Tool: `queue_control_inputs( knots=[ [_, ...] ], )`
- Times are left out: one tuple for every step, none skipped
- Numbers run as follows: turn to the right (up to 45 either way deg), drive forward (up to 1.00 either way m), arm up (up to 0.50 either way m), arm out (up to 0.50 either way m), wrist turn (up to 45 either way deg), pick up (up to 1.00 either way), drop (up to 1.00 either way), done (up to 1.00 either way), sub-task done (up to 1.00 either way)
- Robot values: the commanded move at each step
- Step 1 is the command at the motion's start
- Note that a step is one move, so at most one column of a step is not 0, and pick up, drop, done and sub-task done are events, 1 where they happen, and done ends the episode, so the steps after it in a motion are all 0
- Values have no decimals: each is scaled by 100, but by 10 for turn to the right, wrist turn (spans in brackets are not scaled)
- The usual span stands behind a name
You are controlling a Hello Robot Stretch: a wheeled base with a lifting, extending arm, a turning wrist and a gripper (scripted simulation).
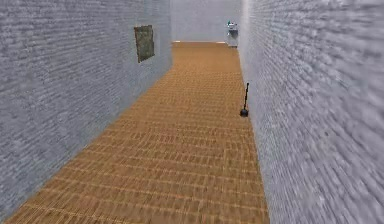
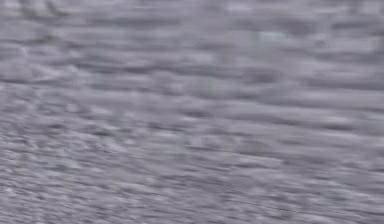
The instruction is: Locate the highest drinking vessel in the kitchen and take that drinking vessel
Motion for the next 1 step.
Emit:
queue_control_inputs(
  knots=[
    [0, 100, 0, 0, 0, 0, 0, 0, 0]
  ],
)
